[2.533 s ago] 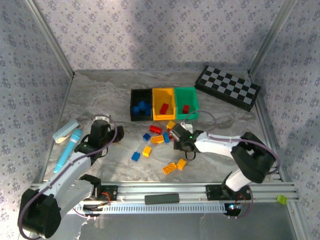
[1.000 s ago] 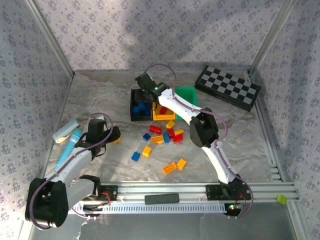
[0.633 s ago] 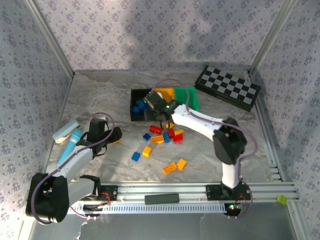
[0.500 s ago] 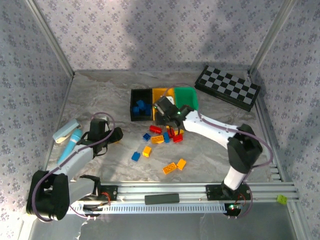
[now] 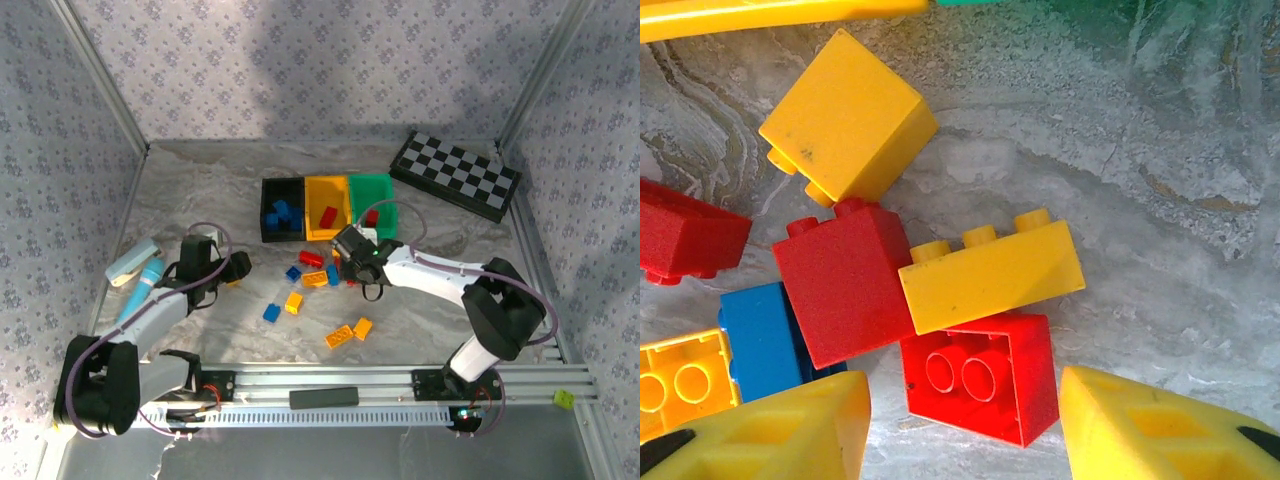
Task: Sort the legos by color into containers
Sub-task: Pick up the lego from the center of the table, then place the lego in the container.
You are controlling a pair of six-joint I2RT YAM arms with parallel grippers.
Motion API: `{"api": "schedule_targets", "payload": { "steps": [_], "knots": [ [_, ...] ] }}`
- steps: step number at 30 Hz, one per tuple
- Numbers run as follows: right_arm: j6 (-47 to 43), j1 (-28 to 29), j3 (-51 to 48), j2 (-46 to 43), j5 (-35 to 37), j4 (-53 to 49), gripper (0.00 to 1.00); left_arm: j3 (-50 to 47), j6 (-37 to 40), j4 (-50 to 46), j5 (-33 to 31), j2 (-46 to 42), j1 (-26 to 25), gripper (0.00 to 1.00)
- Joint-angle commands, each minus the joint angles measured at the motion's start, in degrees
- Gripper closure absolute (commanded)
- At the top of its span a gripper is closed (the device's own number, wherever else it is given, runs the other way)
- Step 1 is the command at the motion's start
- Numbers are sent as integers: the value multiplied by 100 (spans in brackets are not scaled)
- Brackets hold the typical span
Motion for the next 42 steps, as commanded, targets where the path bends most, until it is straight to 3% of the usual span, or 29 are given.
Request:
{"api": "schedule_targets", "payload": {
  "steps": [1,9,19,32,42],
  "knots": [
    [200,-104,-155,111,-144,169,49,54,6,161,152,2,39,30],
    [257,-249,-385,325,-299,410,51,52,-27,224,287,85,39,30],
    [165,-198,-263,349,-362,491,79,50,-22,209,281,57,39,30],
    [-205,197,1034,51,147,-309,79,71,-47,196,294,86,39,29],
    [-847,322,2968,1128,75,-263,80,102,-56,194,338,156,39,29]
  ]
}}
